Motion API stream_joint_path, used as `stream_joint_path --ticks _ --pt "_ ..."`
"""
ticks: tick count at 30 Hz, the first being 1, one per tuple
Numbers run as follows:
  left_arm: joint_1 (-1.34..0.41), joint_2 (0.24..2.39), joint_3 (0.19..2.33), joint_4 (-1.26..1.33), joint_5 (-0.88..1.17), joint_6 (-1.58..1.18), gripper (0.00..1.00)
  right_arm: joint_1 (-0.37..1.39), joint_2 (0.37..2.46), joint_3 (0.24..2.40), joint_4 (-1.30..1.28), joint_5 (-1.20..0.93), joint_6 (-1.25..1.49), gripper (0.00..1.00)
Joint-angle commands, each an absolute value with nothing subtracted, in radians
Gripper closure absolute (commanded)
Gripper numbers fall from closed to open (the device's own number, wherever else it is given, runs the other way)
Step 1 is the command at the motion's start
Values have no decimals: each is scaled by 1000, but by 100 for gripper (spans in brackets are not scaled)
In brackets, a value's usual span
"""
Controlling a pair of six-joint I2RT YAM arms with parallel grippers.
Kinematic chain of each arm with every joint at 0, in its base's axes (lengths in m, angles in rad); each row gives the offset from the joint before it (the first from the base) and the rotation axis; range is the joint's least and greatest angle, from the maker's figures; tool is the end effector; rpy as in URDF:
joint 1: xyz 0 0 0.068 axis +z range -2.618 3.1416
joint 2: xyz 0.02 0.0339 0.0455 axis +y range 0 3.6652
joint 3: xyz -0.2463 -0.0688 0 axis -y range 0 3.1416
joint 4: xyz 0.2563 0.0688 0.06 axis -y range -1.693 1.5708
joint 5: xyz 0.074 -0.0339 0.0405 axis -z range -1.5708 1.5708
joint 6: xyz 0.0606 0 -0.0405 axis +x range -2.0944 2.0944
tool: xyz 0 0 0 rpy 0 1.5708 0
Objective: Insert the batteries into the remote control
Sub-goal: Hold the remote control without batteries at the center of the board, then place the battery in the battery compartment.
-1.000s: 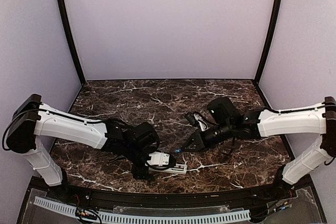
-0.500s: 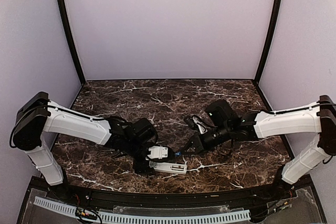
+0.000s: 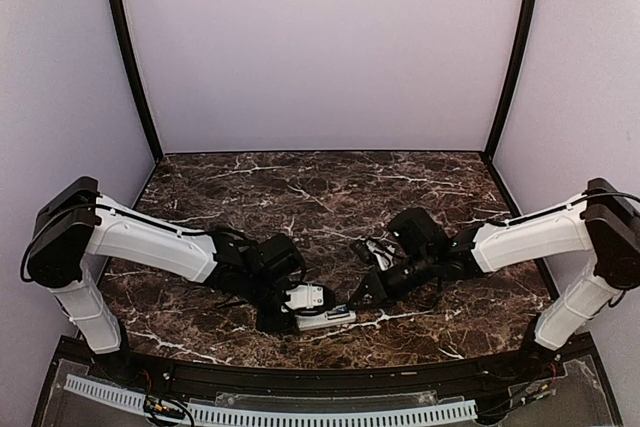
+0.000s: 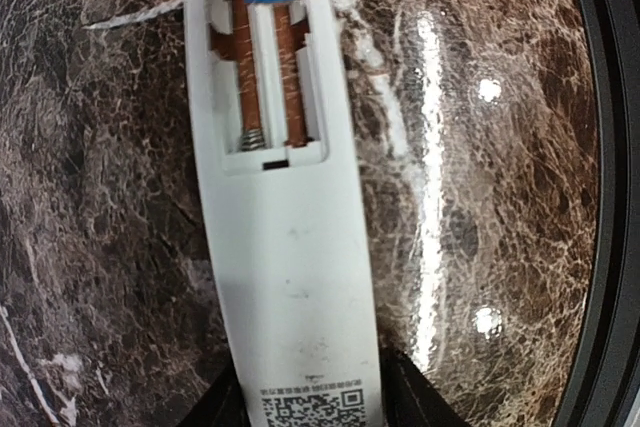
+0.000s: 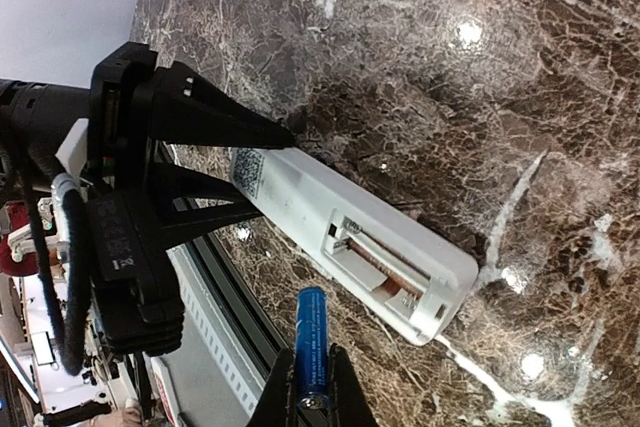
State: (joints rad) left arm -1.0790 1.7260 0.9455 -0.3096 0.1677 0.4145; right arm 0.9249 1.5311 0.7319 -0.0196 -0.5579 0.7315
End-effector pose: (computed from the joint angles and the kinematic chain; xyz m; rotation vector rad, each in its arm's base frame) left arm 0.1536 -0.3082 0.1005 1.8809 1.9501 -0.4318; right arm 0.1656 0.2729 0.1261 -0.5694 2.6806 1.3194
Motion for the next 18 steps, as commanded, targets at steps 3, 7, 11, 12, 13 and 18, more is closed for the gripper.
stream_joint_path --ticks 3,7,11,12,13,18 --pt "-1106 1742 947 -387 136 364 66 906 1604 751 31 -614 731 100" --pt "-1108 1761 971 -423 134 355 69 901 1617 749 37 -619 744 100" --pt "-1109 1790 1010 -469 129 330 73 891 1622 752 42 -626 757 100" --pt "-1109 1801 1015 -476 129 326 76 889 1625 752 49 -627 761 100" --pt "-1109 1808 1029 -489 129 319 77 888 1631 751 59 -629 767 100" --pt "-1109 1835 1051 -507 133 311 81 887 1670 743 98 -645 804 100"
